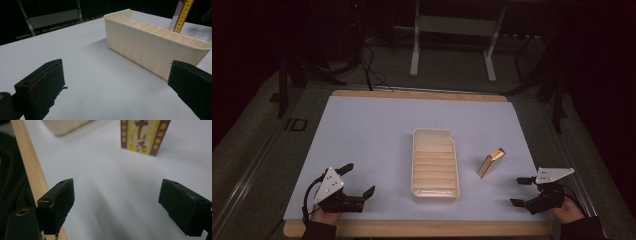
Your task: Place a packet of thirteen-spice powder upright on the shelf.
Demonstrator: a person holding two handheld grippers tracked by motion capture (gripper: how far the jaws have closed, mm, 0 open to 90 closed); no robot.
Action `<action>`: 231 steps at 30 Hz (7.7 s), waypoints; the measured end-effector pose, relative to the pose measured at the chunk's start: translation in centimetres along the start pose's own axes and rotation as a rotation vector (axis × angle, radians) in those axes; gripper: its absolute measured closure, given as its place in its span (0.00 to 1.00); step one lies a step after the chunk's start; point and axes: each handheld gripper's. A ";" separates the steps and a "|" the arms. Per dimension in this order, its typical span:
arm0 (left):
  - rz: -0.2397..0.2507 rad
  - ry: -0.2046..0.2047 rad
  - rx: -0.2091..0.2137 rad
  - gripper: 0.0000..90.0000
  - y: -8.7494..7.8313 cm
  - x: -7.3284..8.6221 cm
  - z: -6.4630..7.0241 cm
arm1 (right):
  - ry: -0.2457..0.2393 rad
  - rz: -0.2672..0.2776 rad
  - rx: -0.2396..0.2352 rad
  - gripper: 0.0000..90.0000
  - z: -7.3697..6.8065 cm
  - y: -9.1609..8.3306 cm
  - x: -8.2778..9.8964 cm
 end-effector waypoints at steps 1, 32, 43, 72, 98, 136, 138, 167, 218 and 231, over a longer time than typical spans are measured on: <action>0.000 0.000 -0.001 0.01 0.0 0.0 0.0 | -0.010 -0.024 -0.007 0.15 0.0 0.0 -0.2; -0.020 0.003 0.014 0.01 0.2 0.0 0.1 | -0.208 -0.675 -0.067 0.16 -1.8 1.6 -6.1; -0.025 0.002 0.020 0.01 0.3 0.1 0.1 | -0.251 -0.810 -0.123 0.16 -2.5 2.4 -8.1; -0.040 -0.015 0.040 0.01 0.5 0.2 0.1 | -0.383 -0.793 -0.164 0.18 -4.2 -0.2 -14.5; -0.047 -0.021 0.051 0.01 0.6 0.3 0.0 | -0.356 -0.736 -0.021 0.19 -0.5 -1.7 -19.4; -0.071 -0.024 0.072 0.01 0.8 0.5 0.1 | -0.580 -0.772 -0.052 0.55 1.9 5.7 -19.2; -0.071 -0.025 0.074 0.01 0.8 0.5 0.1 | -0.580 -0.781 -0.061 0.62 1.9 5.7 -19.2; -0.071 -0.021 0.080 0.01 0.8 0.5 0.2 | -0.426 -0.776 -0.078 0.75 -0.2 3.0 -22.0; -0.084 -0.010 0.094 0.01 0.9 0.5 0.3 | -0.607 -0.308 -0.108 0.75 -5.0 5.4 -28.6; -0.091 -0.010 0.102 0.01 1.0 0.6 0.3 | -0.596 -0.265 -0.148 0.75 -4.3 7.9 -27.1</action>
Point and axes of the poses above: each handheld gripper's, and its own axes: y roughly forward along the jaws, x roughly out of its underside, z roughly to its right
